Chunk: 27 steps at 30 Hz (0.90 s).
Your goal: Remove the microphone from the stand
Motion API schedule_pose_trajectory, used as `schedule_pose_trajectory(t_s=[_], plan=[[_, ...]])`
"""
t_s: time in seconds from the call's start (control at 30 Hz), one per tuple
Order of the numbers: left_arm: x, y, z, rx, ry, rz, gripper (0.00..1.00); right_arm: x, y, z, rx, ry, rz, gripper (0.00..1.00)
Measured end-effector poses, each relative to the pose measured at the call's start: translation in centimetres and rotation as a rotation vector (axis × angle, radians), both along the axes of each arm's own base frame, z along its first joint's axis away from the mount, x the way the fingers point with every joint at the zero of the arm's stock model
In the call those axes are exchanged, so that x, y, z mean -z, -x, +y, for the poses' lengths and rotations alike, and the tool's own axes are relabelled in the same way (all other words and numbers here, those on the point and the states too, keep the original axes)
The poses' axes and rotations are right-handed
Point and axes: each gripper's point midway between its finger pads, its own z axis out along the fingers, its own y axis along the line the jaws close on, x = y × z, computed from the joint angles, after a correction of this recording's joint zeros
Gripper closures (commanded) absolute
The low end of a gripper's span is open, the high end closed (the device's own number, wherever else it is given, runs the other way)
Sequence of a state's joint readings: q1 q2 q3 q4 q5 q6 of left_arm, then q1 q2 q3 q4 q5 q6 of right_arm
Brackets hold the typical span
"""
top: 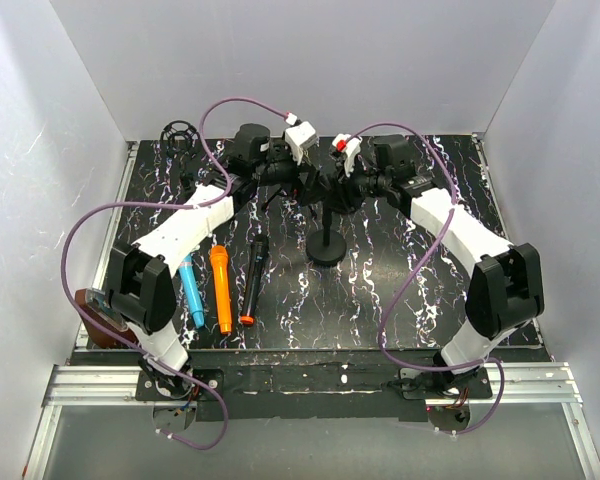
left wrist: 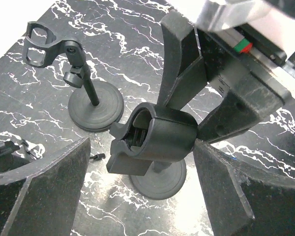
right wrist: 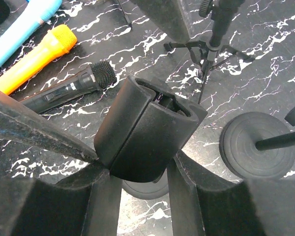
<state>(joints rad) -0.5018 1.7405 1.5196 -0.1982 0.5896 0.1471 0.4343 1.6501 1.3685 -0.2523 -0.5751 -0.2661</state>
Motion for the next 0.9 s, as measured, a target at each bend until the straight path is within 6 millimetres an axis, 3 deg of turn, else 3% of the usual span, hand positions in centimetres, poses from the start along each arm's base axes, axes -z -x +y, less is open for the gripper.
schedule_pose_trajectory(t_s=[0.17, 0.3, 0.4, 0.57, 0.67, 0.73, 0.83, 0.9], plan=[[-1.4, 0.6, 0.4, -0.010, -0.009, -0.044, 0.09, -0.2, 0.5, -0.1, 0.001, 0.007, -0.025, 0.43], [-3.2, 0.6, 1.4, -0.050, -0.017, -0.095, 0.04, 0.2, 1.9, -1.2, 0.030, 0.050, 0.039, 0.27], [-4.3, 0.4, 2.3, -0.092, -0.031, -0.135, 0.02, -0.8, 3.6, -2.4, 0.032, 0.070, 0.057, 0.19], [-5.0, -0.2, 3.8, -0.157, -0.076, -0.168, 0.02, -5.6, 7.0, -5.0, 0.064, 0.067, 0.000, 0.06], [-4.8, -0.8, 5.1, -0.216, -0.117, -0.177, 0.02, -8.9, 7.4, -6.6, 0.177, 0.059, -0.006, 0.06], [-4.8, -1.4, 6.2, -0.272, -0.136, -0.177, 0.02, -11.3, 6.0, -8.0, 0.322, 0.054, -0.008, 0.06], [-4.8, -2.4, 8.6, -0.401, -0.149, -0.146, 0.02, -16.2, 2.4, -10.3, 0.572, 0.036, -0.052, 0.11], [-5.0, -2.6, 9.8, -0.466, -0.143, -0.126, 0.02, -19.8, -0.3, -11.7, 0.723, -0.002, -0.114, 0.08]])
